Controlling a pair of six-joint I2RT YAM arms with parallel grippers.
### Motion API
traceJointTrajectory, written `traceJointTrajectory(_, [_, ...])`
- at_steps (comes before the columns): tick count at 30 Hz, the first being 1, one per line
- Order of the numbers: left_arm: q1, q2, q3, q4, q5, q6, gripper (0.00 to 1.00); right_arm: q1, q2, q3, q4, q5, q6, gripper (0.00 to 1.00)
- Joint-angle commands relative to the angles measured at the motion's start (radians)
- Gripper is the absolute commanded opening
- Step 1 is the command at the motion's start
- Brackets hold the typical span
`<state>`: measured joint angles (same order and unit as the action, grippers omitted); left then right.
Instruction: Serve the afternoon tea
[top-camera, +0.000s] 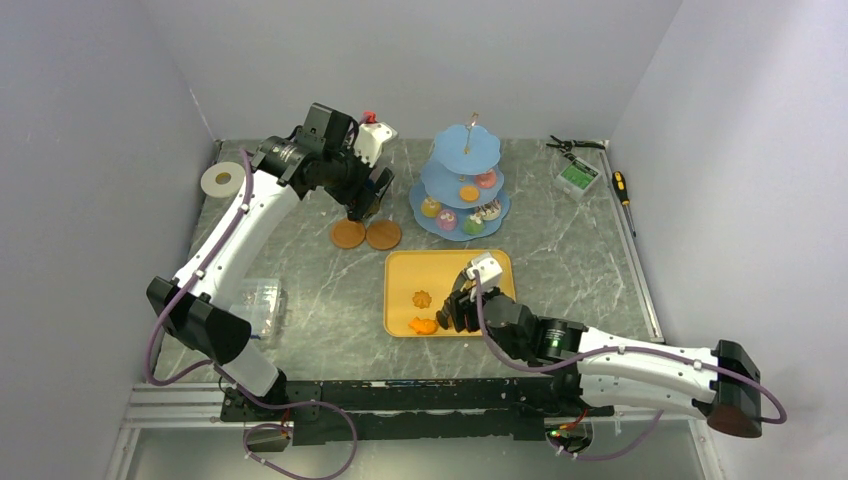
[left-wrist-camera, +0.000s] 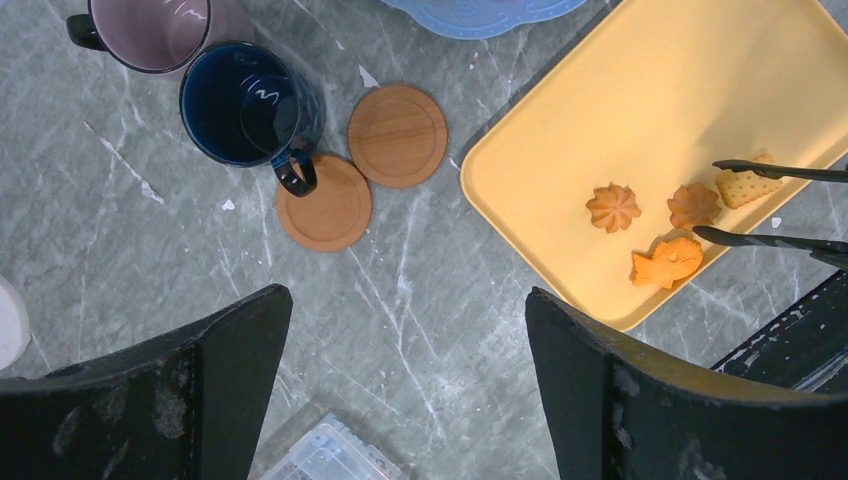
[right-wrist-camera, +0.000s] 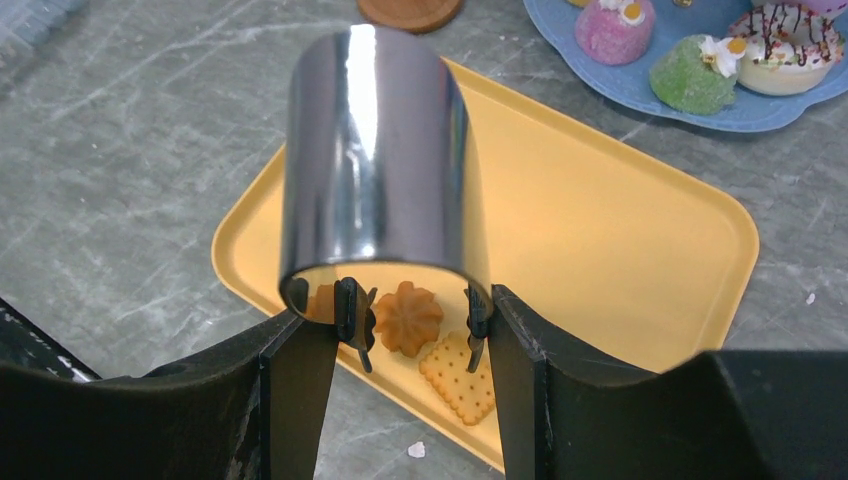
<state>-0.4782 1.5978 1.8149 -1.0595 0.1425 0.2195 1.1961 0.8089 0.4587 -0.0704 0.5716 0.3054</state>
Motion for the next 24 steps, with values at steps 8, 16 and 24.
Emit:
traceJointTrajectory(8, [0.007,-0.021,0.048,0.005,-0.002,0.011,0.93,0.008,0.123,0.001,0.184,-0.018,-0.064,0.56])
traceJointTrajectory(16, [0.013,-0.021,0.053,-0.001,0.004,0.009,0.93,0.007,0.159,0.011,0.225,-0.046,-0.074,0.55])
traceJointTrajectory(24, [0.015,-0.029,0.040,0.006,0.001,0.009,0.93,0.007,0.137,-0.017,0.275,-0.040,-0.089,0.40])
